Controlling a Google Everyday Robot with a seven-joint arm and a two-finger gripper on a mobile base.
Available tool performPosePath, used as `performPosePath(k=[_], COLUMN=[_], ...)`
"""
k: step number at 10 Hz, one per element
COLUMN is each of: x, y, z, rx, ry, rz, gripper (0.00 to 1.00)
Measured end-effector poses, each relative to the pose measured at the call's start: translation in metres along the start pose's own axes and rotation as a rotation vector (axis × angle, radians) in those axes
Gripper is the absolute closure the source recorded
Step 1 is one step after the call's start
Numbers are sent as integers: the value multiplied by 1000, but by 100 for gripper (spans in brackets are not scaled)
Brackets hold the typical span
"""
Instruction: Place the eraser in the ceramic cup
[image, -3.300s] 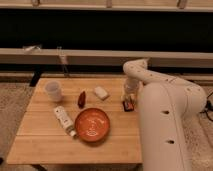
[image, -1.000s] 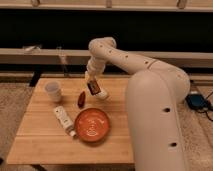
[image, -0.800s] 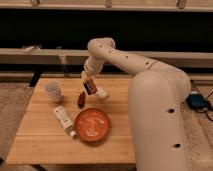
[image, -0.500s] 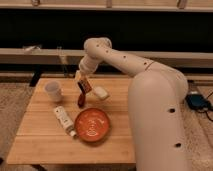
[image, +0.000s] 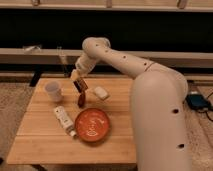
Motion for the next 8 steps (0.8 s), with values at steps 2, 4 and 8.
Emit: performPosePath(k=[2,4,8], x=[0,0,0], y=[1,0,1], z=[0,0,0], rx=[-1,0,-2], ry=[1,1,2], rz=[-1,0,-7], gripper=[87,87,87])
